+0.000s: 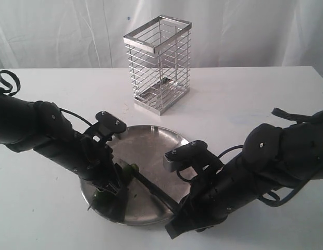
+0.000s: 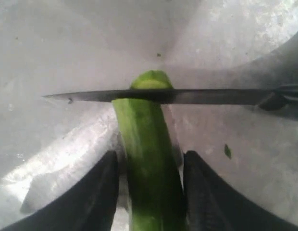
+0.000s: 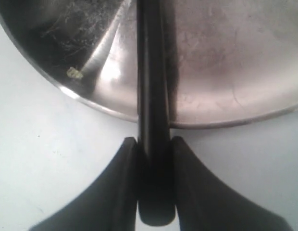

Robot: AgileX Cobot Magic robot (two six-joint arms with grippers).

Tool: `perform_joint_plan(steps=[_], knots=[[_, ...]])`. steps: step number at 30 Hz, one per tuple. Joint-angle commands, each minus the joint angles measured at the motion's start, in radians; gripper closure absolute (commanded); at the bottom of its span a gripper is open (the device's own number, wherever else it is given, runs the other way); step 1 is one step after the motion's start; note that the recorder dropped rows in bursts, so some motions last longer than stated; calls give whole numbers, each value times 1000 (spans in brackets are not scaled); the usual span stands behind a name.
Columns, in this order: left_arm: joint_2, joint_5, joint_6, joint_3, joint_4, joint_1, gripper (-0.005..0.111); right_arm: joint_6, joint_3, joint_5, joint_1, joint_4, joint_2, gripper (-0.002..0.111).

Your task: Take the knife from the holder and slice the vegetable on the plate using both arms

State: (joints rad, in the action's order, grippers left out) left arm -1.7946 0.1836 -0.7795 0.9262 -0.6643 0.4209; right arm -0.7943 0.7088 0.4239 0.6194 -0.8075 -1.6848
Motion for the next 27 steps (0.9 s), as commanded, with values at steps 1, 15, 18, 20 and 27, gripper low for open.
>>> perform_joint_plan(steps=[1,15,18,20,27], knots=[[3,-11,0,-8,-1,0,60,-11,1,33,2,19,-4,108],[79,12,2,-6,-7,0,60,223,30,-22,2,204,49,108],[113,31,2,-6,-7,0,60,223,39,-16,2,197,86,108],[128,56,2,-6,-7,0,60,228,39,-2,2,198,107,108],[182,131,6,-6,-7,0,60,239,39,87,2,198,122,108]])
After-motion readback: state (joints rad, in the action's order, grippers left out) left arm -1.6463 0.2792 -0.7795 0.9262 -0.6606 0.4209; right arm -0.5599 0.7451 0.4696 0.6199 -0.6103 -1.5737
